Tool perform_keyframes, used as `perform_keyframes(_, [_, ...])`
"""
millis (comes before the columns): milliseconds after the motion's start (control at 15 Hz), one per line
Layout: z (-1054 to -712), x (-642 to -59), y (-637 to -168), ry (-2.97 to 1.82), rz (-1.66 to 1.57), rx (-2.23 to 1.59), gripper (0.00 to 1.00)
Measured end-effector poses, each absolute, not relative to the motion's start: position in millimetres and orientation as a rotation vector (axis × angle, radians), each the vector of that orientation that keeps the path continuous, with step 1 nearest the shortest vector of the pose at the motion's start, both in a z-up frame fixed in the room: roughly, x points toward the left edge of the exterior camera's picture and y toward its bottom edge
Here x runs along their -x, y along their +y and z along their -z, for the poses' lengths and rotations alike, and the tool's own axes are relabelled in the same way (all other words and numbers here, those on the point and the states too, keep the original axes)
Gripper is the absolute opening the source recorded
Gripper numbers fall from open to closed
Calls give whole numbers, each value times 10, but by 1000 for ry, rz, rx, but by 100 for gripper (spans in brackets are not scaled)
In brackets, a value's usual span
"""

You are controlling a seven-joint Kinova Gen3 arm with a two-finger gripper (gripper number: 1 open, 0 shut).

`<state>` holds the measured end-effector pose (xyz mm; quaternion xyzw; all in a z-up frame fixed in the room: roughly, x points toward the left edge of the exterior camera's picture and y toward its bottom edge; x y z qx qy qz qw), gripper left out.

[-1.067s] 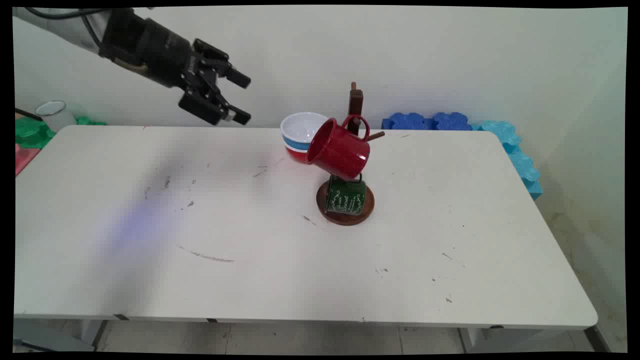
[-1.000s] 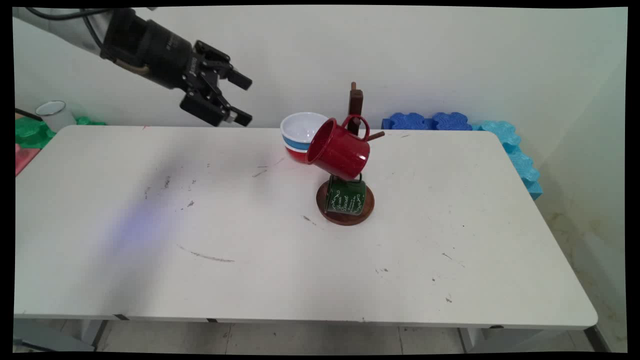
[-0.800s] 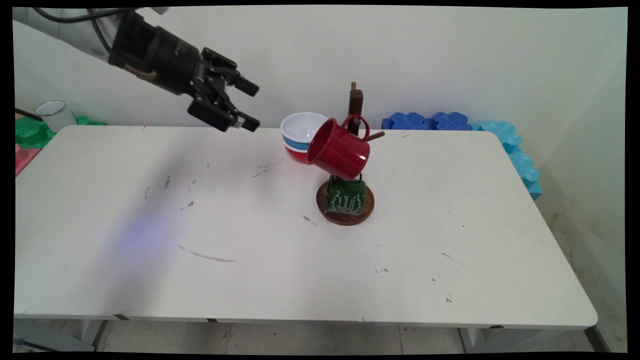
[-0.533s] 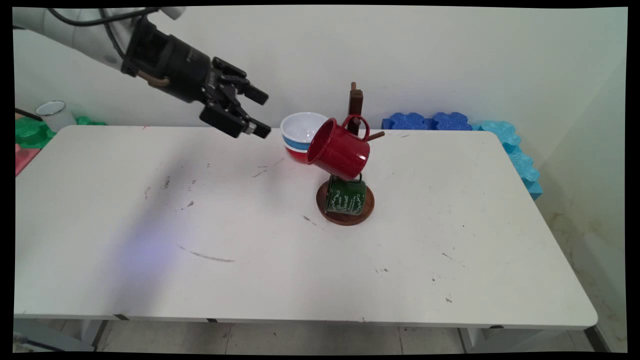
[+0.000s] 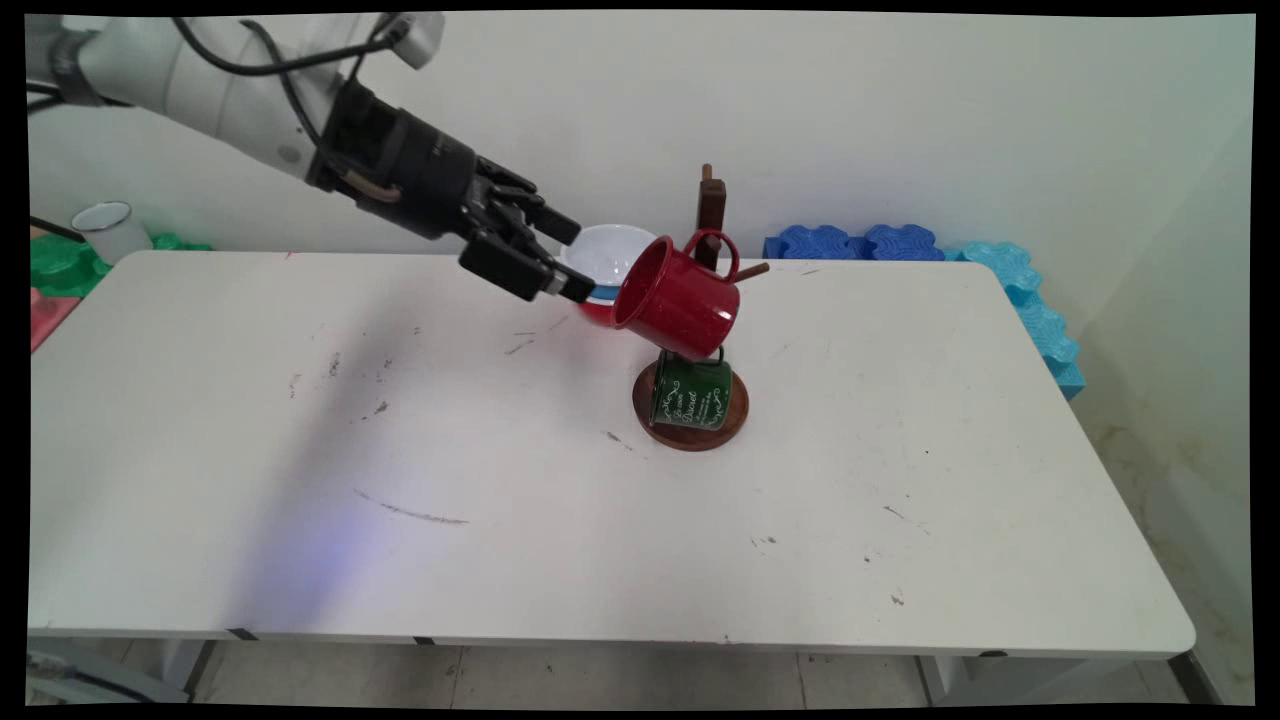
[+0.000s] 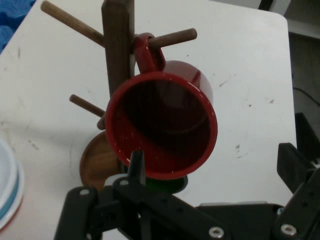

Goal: Pick up the red mug from the rack

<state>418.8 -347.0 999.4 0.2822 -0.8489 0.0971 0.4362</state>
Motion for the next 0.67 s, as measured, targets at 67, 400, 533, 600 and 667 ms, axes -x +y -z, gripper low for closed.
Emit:
perform_keyframes(67, [-9962, -4149, -3483, -2106, -231, -713, 100])
perform_keyframes(400, [-9849, -4004, -3535, -2082, -195, -750, 100])
perform_keyframes(533, [-9803, -3935, -3562, -2073, -180, -764, 100])
perform_keyframes(600, [-9780, -3900, -3576, -2069, -173, -770, 100])
perform_keyframes(667, [-9762, -3872, -3588, -2065, -168, -775, 100])
